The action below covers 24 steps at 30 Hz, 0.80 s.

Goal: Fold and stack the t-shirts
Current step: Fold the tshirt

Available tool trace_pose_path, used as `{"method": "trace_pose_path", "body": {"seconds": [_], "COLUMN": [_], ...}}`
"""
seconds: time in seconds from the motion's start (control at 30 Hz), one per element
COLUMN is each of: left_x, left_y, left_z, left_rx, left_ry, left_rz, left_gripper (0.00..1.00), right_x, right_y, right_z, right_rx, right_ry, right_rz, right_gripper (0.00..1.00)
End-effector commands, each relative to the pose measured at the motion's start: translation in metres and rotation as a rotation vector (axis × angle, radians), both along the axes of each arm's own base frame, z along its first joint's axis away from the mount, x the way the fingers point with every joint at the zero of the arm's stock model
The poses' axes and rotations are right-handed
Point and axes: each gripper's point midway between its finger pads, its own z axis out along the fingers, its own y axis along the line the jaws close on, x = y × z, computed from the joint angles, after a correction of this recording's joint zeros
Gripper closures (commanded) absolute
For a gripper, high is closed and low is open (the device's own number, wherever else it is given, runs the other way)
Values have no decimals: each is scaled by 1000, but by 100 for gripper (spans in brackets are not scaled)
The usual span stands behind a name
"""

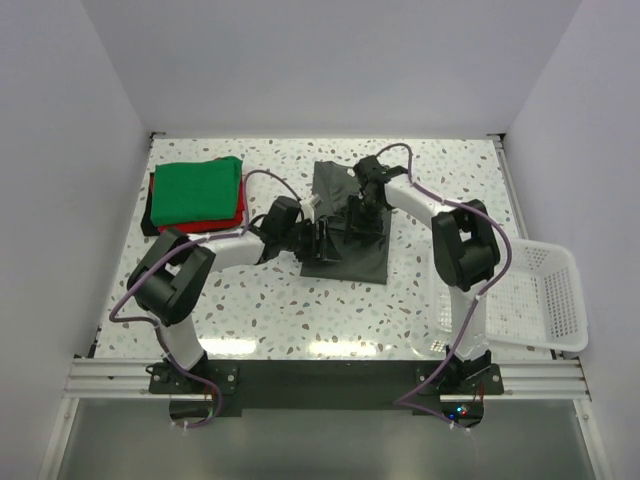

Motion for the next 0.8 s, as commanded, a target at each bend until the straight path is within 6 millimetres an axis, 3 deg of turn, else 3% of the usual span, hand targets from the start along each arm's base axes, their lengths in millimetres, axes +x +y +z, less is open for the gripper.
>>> {"method": "trace_pose_path", "body": {"seconds": [0.0, 0.23, 0.37, 0.43, 0.6, 0.63, 0.77], "left_x": [-1, -17, -21, -23, -27, -28, -26], "left_y": [-2, 9, 12, 14, 18, 19, 21], "left_z": [-10, -37, -42, -45, -46, -46, -36], "left_rx": [-8, 51, 65, 76, 95, 98, 106], "left_ry": [-34, 1, 5, 10, 11, 12, -16], "left_rz": [-44, -61, -67, -72, -84, -86, -87], "left_gripper": [39, 39, 39, 39, 39, 39, 38], "right_x": [20, 39, 64, 73, 115, 124, 135], "right_y": [3, -2, -4, -4, 5, 8, 9], "right_z": [4, 4, 9, 2, 24, 37, 55], "right_rx": [-12, -74, -123, -142, -130, -113, -76], "right_ry": [-50, -80, -144, -149, -240, -268, -302], "right_rz": [-21, -40, -59, -66, -94, -102, -110], "right_gripper": [47, 48, 48, 47, 47, 47, 47]}}
